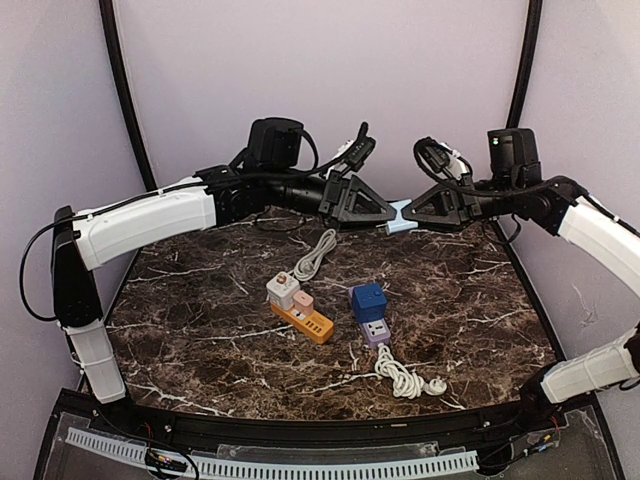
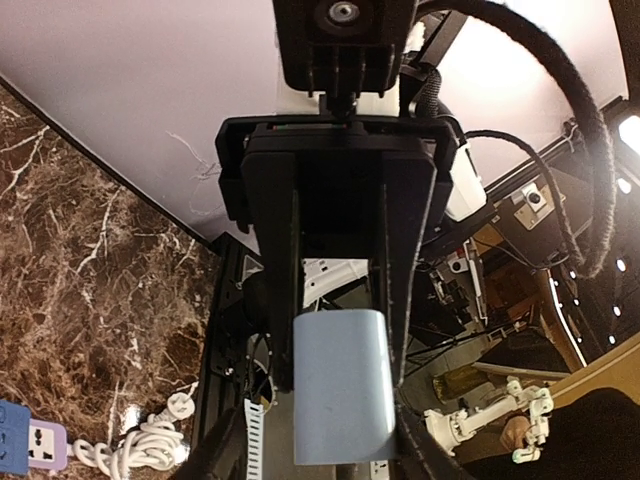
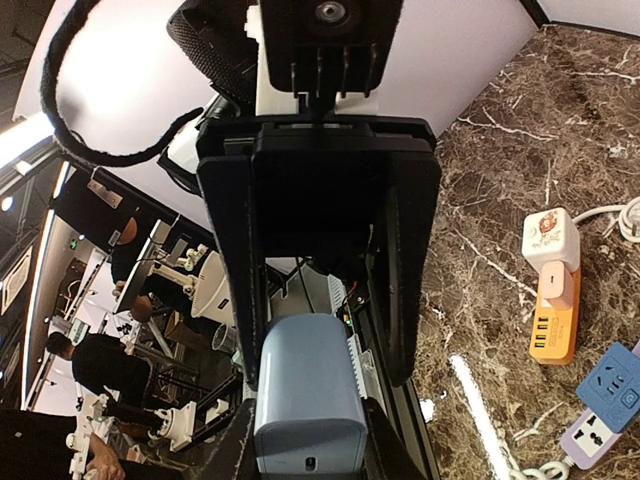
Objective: Insert the plug
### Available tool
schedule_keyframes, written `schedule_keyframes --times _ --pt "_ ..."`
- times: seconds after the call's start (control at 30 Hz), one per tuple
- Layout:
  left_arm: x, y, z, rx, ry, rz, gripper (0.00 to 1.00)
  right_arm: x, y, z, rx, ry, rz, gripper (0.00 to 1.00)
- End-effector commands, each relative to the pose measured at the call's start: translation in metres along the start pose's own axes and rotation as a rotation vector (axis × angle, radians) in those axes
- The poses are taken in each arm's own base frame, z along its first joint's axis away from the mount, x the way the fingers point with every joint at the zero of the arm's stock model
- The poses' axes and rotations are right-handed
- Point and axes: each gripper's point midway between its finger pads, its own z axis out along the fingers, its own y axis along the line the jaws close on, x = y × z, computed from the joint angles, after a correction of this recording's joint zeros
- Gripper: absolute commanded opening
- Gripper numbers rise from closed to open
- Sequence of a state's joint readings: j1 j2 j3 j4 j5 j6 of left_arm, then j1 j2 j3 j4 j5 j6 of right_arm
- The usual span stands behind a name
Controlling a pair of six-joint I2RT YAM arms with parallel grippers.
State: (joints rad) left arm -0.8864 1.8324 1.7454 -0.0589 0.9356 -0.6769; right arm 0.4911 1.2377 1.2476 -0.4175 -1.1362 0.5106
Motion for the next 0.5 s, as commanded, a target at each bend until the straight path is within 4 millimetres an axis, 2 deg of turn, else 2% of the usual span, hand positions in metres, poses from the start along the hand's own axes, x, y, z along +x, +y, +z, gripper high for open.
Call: schedule_keyframes --times 0.0,0.03,0.07,0.13,0.47 --pt "-0.003 0.012 -0.011 -0.132 -0.065 0.017 0.73 0.000 0.013 -0.001 -0.011 -0.017 -0.040 0.00" --pt "-0.003 0.014 -0.015 -0.155 -0.080 0.020 0.77 0.000 0.011 -0.002 -0.003 -0.020 -0.038 0.00" --pt "0.000 0.018 -0.016 -0.167 -0.081 0.014 0.87 0.001 0.011 -0.003 0.009 -0.024 -0.040 0.00" --pt "0.001 0.020 -0.022 -0.191 -0.093 0.015 0.96 0.001 0.008 -0.004 0.036 -0.032 -0.042 0.00" --pt "0.013 0.024 -0.051 -0.290 -0.127 0.021 0.99 0.012 -0.011 -0.010 0.170 -0.011 -0.031 0.00"
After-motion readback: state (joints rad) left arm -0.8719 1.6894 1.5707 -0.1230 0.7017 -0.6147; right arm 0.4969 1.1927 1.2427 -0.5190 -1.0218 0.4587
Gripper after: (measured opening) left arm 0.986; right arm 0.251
